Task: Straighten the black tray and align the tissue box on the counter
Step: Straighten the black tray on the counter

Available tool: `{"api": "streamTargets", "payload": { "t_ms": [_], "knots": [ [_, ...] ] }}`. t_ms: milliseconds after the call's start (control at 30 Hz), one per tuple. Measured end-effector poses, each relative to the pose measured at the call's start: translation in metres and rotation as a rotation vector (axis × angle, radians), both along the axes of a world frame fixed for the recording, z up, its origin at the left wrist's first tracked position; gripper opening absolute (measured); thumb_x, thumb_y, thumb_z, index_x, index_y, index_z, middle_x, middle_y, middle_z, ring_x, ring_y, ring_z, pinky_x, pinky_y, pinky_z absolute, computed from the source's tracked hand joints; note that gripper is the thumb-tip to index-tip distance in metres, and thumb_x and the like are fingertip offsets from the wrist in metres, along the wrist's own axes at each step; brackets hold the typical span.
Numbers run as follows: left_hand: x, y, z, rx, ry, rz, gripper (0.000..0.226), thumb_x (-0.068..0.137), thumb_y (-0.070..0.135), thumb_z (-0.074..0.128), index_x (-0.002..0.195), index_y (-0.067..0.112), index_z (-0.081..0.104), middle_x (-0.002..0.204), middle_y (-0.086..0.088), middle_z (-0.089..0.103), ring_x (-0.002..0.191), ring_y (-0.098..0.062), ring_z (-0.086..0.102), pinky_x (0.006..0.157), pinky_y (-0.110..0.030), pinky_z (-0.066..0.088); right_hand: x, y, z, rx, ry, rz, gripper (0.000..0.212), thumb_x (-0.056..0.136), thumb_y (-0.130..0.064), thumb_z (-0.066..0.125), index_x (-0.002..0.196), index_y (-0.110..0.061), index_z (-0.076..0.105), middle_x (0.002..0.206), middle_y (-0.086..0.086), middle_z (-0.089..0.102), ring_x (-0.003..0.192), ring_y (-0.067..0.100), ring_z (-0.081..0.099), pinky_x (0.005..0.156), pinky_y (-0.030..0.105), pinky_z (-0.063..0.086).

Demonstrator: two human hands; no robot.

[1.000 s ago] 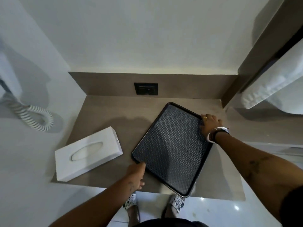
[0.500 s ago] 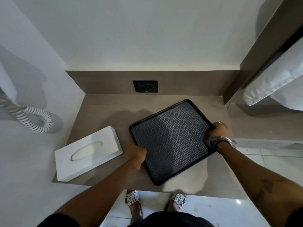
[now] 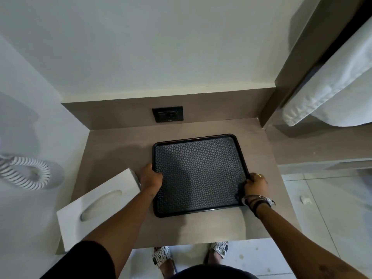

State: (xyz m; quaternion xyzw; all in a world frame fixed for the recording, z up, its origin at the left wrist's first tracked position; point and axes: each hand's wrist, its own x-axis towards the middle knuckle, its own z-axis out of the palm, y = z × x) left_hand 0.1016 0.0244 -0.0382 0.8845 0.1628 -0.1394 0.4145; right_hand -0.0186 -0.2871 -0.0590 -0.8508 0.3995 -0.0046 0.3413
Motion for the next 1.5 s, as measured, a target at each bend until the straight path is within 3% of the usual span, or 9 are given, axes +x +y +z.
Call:
{"api": "streamTargets", "payload": {
  "t_ms": [133,233,400,533,600,800,1100,1267,1500],
  "knots": [
    [0.001,0.003,-0.004,0.039,-0.013,0.002,0.009,0.082,-0.004,0.055,0.086,-0.003,0.062,0.088,-0.020,0.069,0.080,-0.036,0.067,0.070,-0.047,0.059,-0.006,0.004,-0.002,-0.022,0.008,0.018,0.029,0.089,0.004,0.055,0.115,0.005,0.065,0.117,0.027,0.060,0.103,0.041,0.058,0.089,0.037,0.047],
    [-0.003,-0.001,-0.001,0.089,-0.012,-0.013,0.012,0.080,0.001,0.057,0.091,-0.002,0.062,0.095,-0.022,0.067,0.087,-0.038,0.066,0.077,-0.051,0.059,-0.011,0.007,-0.003,-0.049,0.035,0.073,0.032,0.092,-0.001,0.054,0.123,0.005,0.060,0.121,0.026,0.057,0.107,0.042,0.055,0.092,0.043,0.048],
    [-0.031,-0.018,0.004,0.316,-0.075,-0.149,0.061,0.090,0.037,0.060,0.136,-0.001,0.046,0.136,-0.026,0.049,0.129,-0.041,0.044,0.112,-0.050,0.035,-0.022,0.021,0.009,-0.241,0.087,0.198,0.055,0.093,-0.024,0.062,0.138,0.002,0.046,0.138,0.026,0.049,0.122,0.043,0.046,0.096,0.053,0.044],
    [-0.084,-0.022,-0.005,0.382,-0.264,-0.455,0.079,0.095,0.052,0.046,0.153,0.003,0.025,0.161,-0.020,0.021,0.150,-0.034,0.018,0.122,-0.047,0.013,-0.044,0.045,0.009,-0.393,0.000,0.466,0.072,0.091,-0.052,0.042,0.143,-0.003,0.041,0.153,0.021,0.036,0.134,0.040,0.039,0.104,0.060,0.035],
    [-0.114,-0.020,-0.015,0.409,-0.301,-0.594,0.082,0.095,0.058,0.038,0.156,0.007,0.018,0.165,-0.015,0.009,0.153,-0.030,0.008,0.123,-0.045,0.006,-0.057,0.056,0.002,-0.431,0.024,0.616,0.079,0.087,-0.060,0.037,0.147,-0.008,0.039,0.157,0.017,0.030,0.140,0.036,0.032,0.107,0.062,0.030],
    [-0.157,-0.013,-0.037,0.547,-0.291,-0.768,0.086,0.087,0.061,0.049,0.148,0.001,0.039,0.157,-0.022,0.032,0.144,-0.039,0.034,0.115,-0.053,0.032,-0.078,0.071,-0.023,-0.425,0.129,0.852,0.088,0.087,-0.073,0.034,0.151,-0.012,0.030,0.161,0.015,0.019,0.146,0.034,0.023,0.113,0.063,0.010],
    [-0.125,-0.001,-0.042,0.521,-0.230,-0.798,0.087,0.089,0.066,0.040,0.153,0.008,0.028,0.162,-0.020,0.021,0.150,-0.034,0.019,0.119,-0.043,0.006,-0.057,0.071,-0.027,-0.430,0.188,0.927,0.087,0.090,-0.074,0.027,0.154,-0.015,0.022,0.163,0.014,0.013,0.147,0.033,0.017,0.114,0.062,0.010],
    [-0.094,-0.001,-0.044,0.553,-0.190,-0.808,0.091,0.085,0.071,0.038,0.150,0.006,0.035,0.158,-0.025,0.028,0.145,-0.043,0.029,0.117,-0.053,0.018,-0.030,0.073,-0.025,-0.434,0.163,0.913,0.085,0.091,-0.072,0.025,0.154,-0.014,0.023,0.163,0.014,0.014,0.147,0.034,0.019,0.114,0.062,0.013],
    [-0.065,-0.002,-0.043,0.549,-0.201,-0.779,0.095,0.085,0.073,0.034,0.155,0.011,0.021,0.164,-0.020,0.012,0.152,-0.037,0.009,0.119,-0.046,0.004,0.001,0.065,-0.020,-0.434,0.145,0.850,0.083,0.091,-0.068,0.025,0.154,-0.015,0.021,0.163,0.013,0.010,0.148,0.033,0.016,0.116,0.061,0.013]
  ]
}}
